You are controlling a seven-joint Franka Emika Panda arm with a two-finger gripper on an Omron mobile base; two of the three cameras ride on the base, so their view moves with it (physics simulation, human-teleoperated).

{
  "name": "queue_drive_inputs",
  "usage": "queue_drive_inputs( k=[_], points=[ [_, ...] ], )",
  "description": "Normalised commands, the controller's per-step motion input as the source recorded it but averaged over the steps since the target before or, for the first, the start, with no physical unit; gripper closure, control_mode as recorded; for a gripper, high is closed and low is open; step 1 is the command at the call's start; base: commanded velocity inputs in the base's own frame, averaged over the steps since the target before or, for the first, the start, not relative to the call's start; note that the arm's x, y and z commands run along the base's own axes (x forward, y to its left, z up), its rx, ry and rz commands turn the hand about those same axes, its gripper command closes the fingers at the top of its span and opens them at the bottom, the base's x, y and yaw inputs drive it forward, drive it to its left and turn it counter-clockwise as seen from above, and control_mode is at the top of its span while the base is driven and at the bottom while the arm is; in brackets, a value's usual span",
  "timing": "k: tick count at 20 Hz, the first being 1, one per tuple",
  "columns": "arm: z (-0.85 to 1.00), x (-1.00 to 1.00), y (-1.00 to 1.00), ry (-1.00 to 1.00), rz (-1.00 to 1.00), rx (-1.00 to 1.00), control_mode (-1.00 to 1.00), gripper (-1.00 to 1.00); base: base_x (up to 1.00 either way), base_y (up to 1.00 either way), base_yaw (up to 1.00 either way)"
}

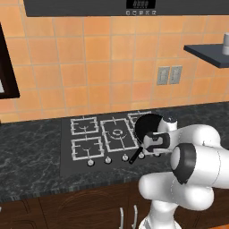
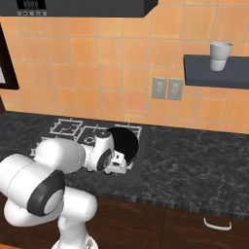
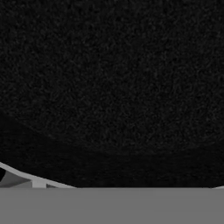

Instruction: Turn off the front right burner of the stove.

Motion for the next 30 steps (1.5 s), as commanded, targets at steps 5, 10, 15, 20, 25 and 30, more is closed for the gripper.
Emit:
queue_drive_inputs(
  k=[5, 10, 15, 20, 25, 30],
  points=[
    [0.01, 0.07, 0.0, 0.0, 0.0, 0.04, -1.0, -1.0, 0.0, 0.0, 0.0],
    [0.05, 0.09, 0.0, 0.0, 0.0, 0.04, -1.0, -1.0, 0.0, 0.0, 0.0],
    [0.0, 0.09, 0.0, -0.01, 0.0, 0.02, -1.0, -1.0, 0.0, 0.0, 0.0],
    [0.01, 0.01, 0.0, -0.12, 0.0, 0.01, -1.0, -1.0, 0.0, 0.0, 0.0],
    [0.0, 0.0, 0.0, -0.1, 0.0, 0.0, -1.0, -1.0, 0.0, 0.0, 0.0],
    [-0.05, 0.05, 0.0, 0.0, 0.0, 0.0, -1.0, -1.0, 0.0, 0.0, 0.0]
  ],
)
